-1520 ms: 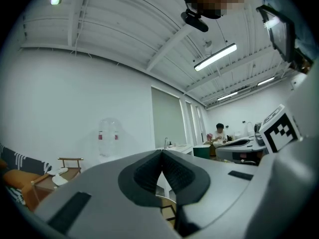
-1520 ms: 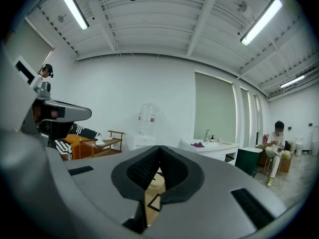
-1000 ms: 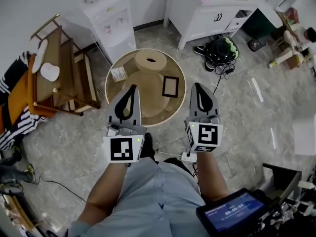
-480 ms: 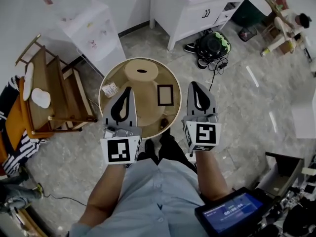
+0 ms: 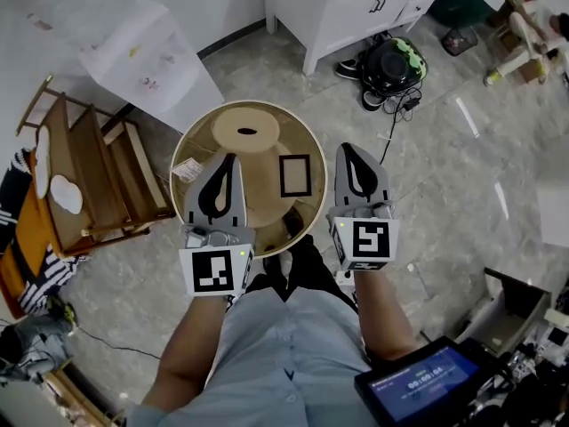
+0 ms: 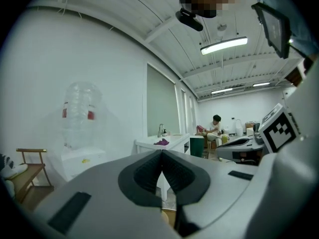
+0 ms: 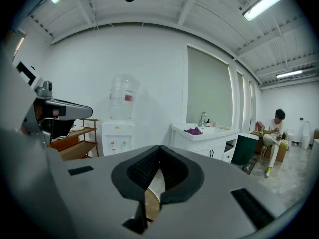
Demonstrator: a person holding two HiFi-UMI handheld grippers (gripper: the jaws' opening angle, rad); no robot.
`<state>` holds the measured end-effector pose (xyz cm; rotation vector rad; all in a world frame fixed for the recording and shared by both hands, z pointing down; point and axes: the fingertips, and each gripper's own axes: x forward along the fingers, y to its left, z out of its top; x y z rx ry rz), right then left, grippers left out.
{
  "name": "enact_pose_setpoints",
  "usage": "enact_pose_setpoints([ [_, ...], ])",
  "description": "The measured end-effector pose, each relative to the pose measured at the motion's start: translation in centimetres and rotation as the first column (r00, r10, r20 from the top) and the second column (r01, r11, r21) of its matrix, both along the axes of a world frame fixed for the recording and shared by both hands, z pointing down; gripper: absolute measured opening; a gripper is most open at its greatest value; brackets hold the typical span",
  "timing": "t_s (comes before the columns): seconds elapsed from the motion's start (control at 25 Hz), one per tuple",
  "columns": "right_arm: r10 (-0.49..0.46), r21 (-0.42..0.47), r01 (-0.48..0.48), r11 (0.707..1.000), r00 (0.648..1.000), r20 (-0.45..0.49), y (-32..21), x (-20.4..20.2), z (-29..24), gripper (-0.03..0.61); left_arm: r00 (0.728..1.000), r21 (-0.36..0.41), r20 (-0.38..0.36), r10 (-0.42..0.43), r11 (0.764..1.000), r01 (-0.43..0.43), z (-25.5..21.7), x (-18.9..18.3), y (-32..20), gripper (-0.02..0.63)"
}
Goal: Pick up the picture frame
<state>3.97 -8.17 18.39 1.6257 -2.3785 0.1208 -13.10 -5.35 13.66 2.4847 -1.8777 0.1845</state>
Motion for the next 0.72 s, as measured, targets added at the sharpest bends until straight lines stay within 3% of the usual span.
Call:
enact_pose_setpoints([
  [0.4,-0.021,-0.186,0.026,0.982,0.999,0.028,-6.0,1.9,9.8,0.014,1.000,-0.155,0.030,0.009,0.988,-0.004,8.1,3.2,-7.1,0.011],
  [0.72,-0.043,-0.307,0.050,0.950,0.999,0.031,-7.6,1.6,18.0,0.014,0.999,-0.276,0.030,0.013,0.961,-0.005,15.6,3.5,-9.8,0.011],
])
